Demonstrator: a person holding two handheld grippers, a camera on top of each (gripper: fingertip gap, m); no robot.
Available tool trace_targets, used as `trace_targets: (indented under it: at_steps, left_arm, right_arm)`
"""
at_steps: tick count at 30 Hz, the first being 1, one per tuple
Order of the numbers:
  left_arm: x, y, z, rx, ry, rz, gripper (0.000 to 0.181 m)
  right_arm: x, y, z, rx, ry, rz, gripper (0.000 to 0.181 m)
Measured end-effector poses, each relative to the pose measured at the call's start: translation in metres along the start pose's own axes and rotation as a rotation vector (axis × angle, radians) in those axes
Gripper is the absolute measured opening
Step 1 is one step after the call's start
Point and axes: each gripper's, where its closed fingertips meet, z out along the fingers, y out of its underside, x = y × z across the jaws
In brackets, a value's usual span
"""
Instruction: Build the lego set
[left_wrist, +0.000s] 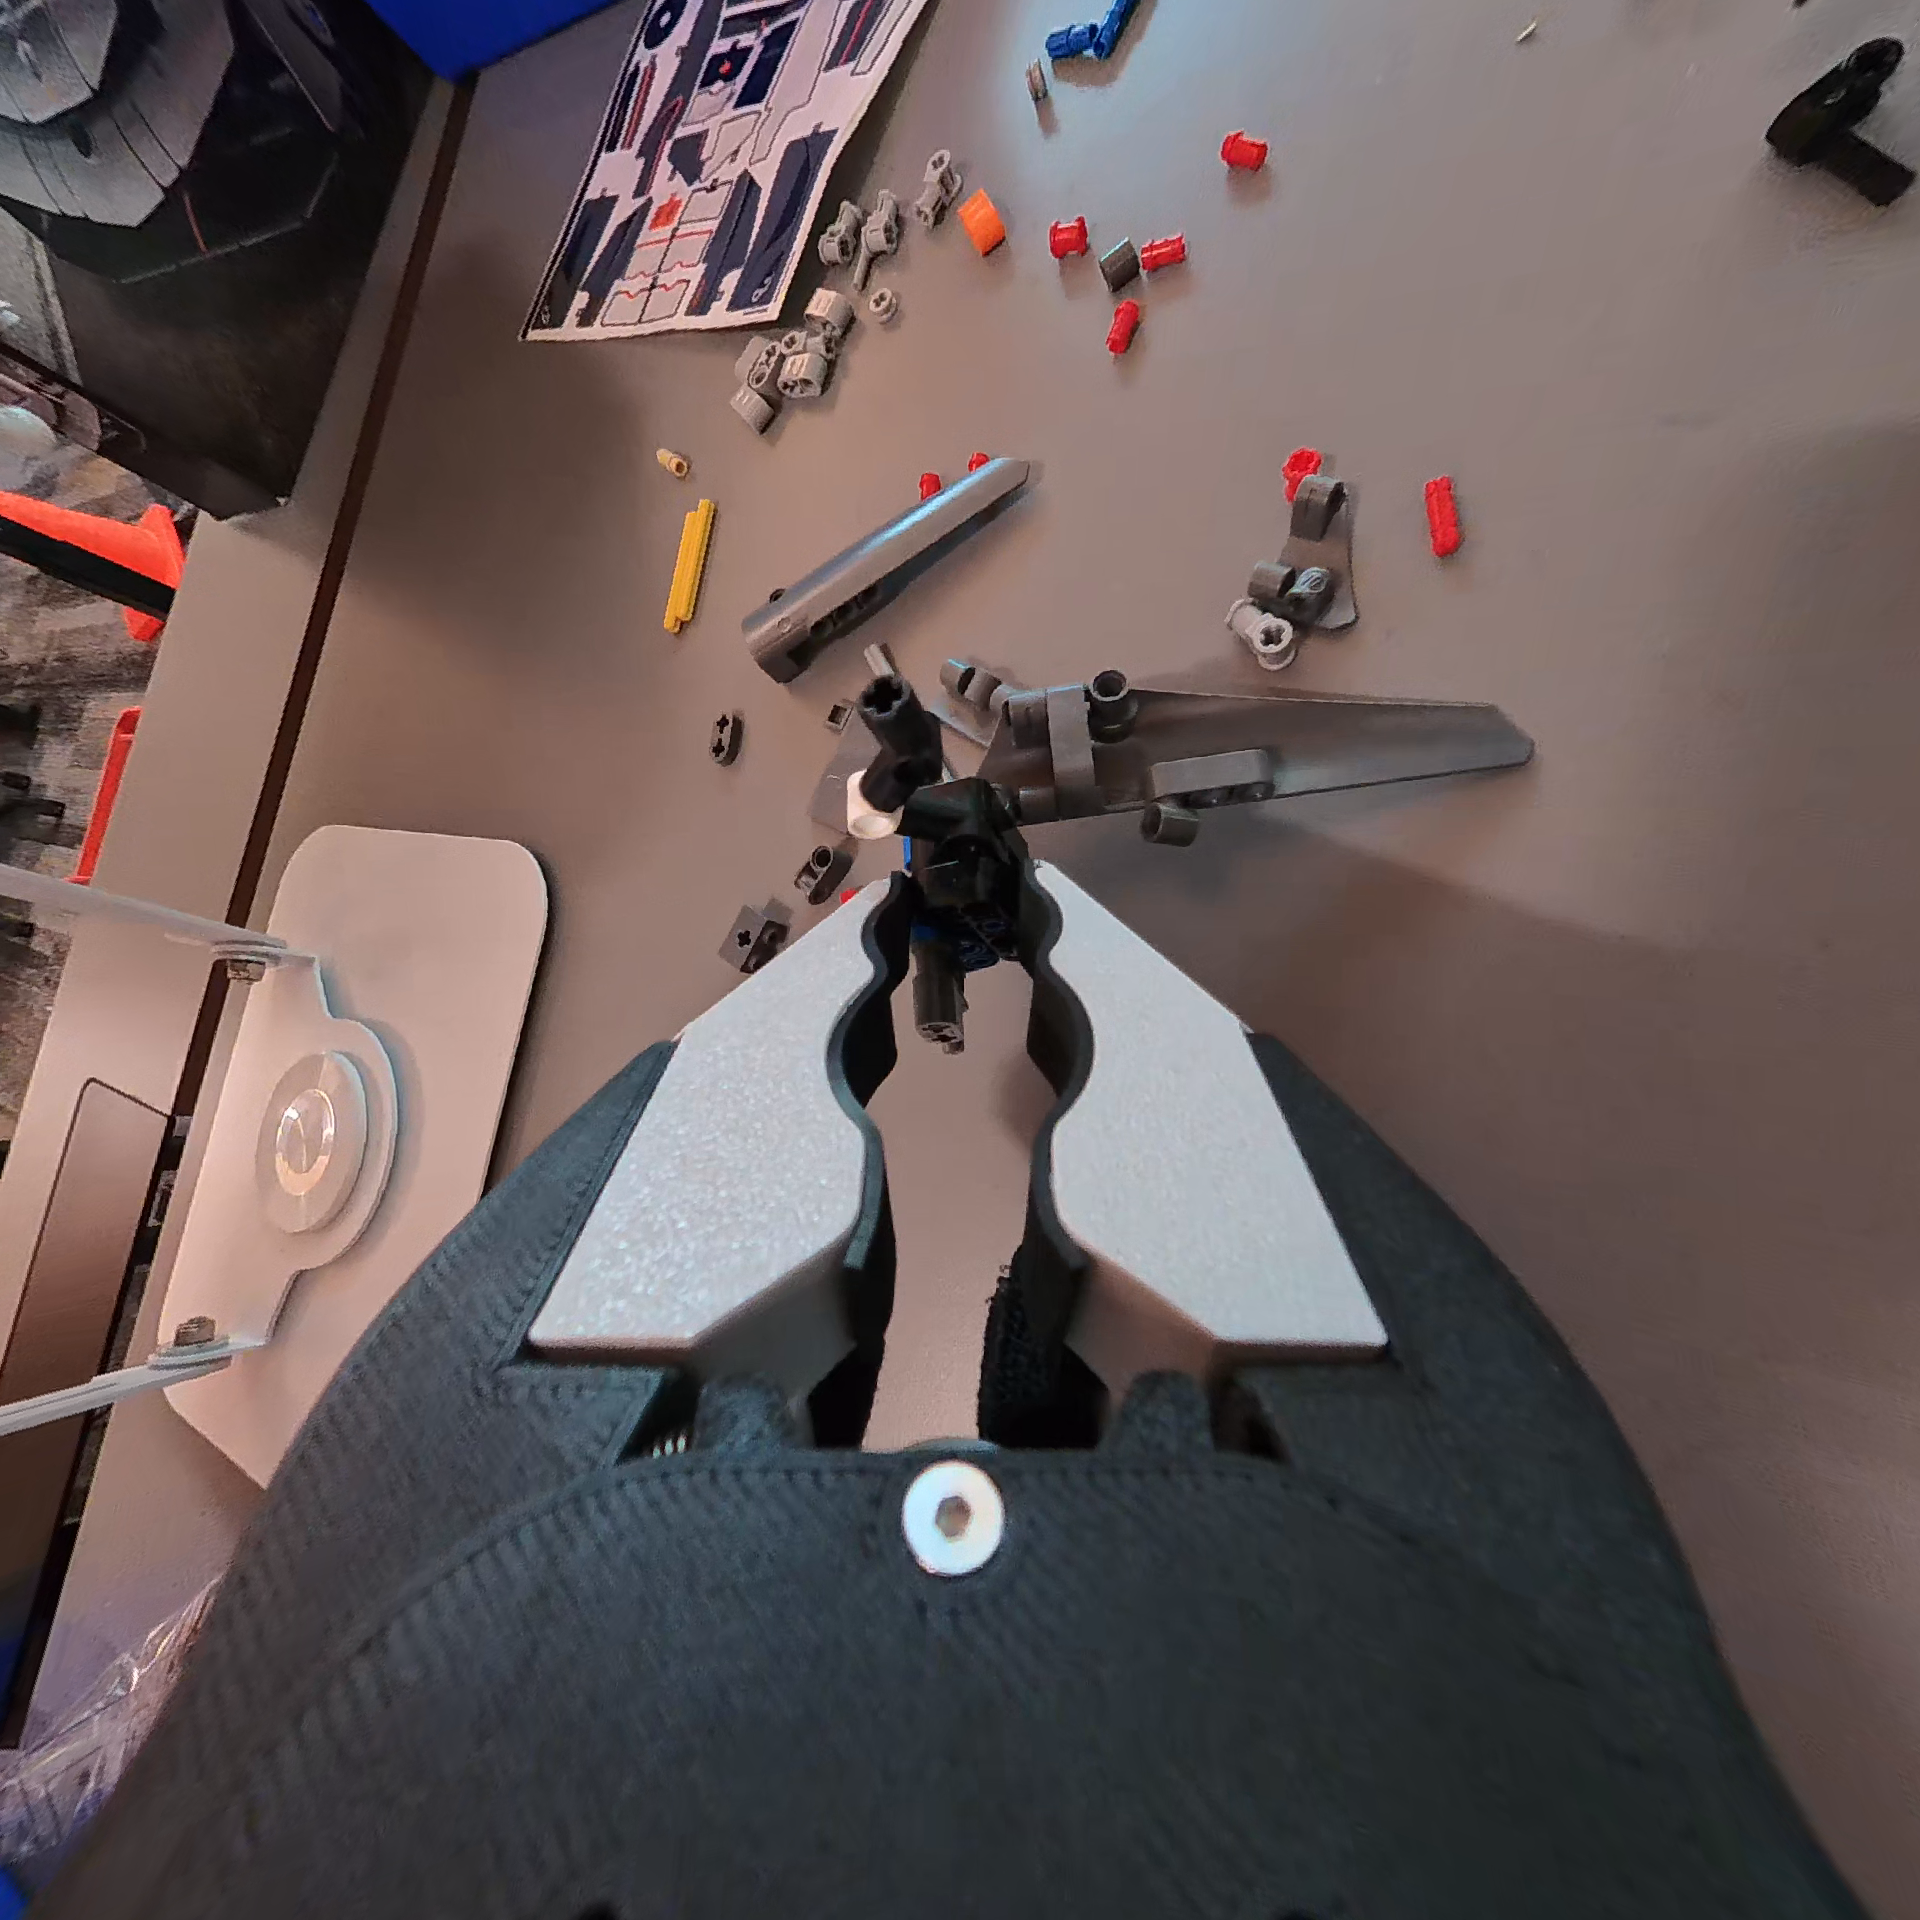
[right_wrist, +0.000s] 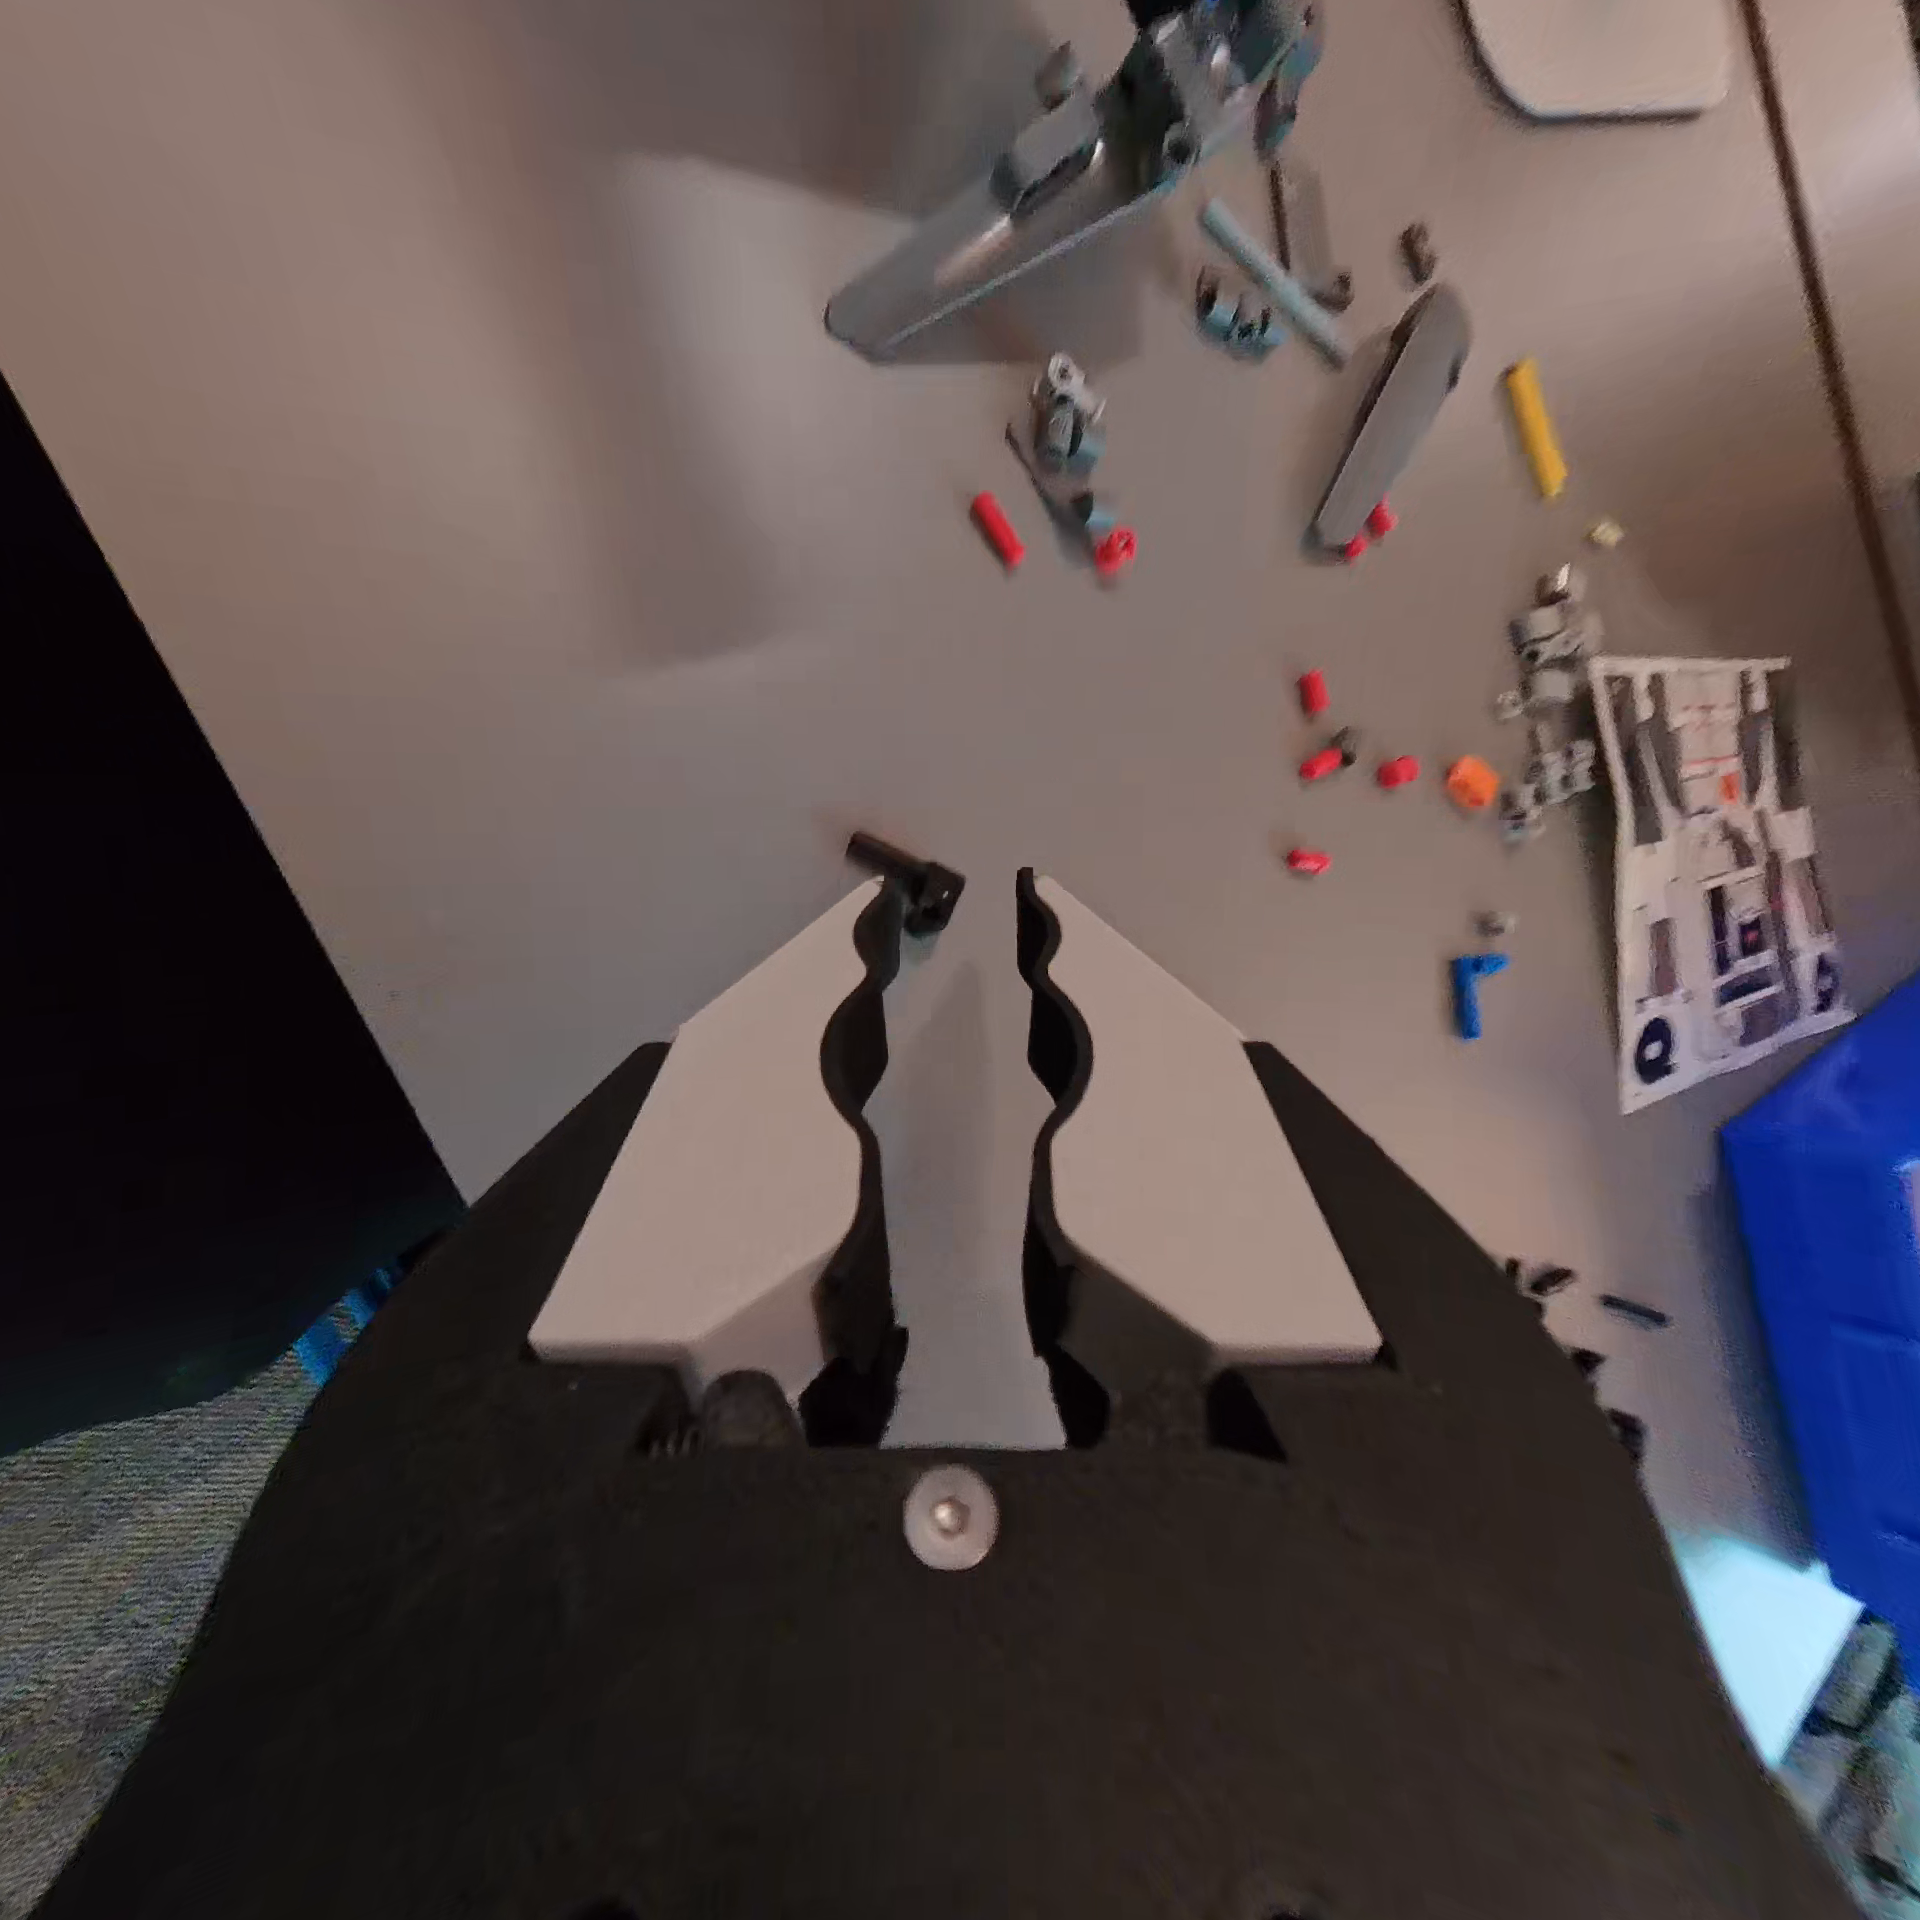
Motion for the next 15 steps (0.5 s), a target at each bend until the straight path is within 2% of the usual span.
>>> trace_targets:
  at_steps: [1, 6, 9, 11, 15]
  left_arm:
    - [0.0001, -0.0002, 0.0002, 0.001, 0.002, -0.002, 0.017]
    - [0.0008, 0.0006, 0.0016, -0.001, 0.006, -0.004, 0.017]
    - [0.0012, 0.0003, 0.0014, 0.000, 0.006, -0.002, 0.017]
    - [0.0012, -0.0003, 0.0004, 0.001, 0.001, 0.002, 0.017]
    - [0.0026, -0.0023, -0.0011, 0.005, -0.002, 0.010, 0.017]
  right_arm:
    - [-0.0012, 0.0033, 0.0008, 0.008, -0.002, 0.026, 0.020]
    - [-0.0054, 0.0089, 0.0027, 0.021, 0.003, 0.092, 0.019]
    - [-0.0058, 0.0067, 0.0064, 0.035, -0.010, 0.122, 0.012]
    - [-0.0041, 0.0067, 0.0087, 0.031, 0.002, 0.127, 0.006]
    - [-0.0013, 0.0053, 0.0100, 0.025, 0.033, 0.101, 0.005]
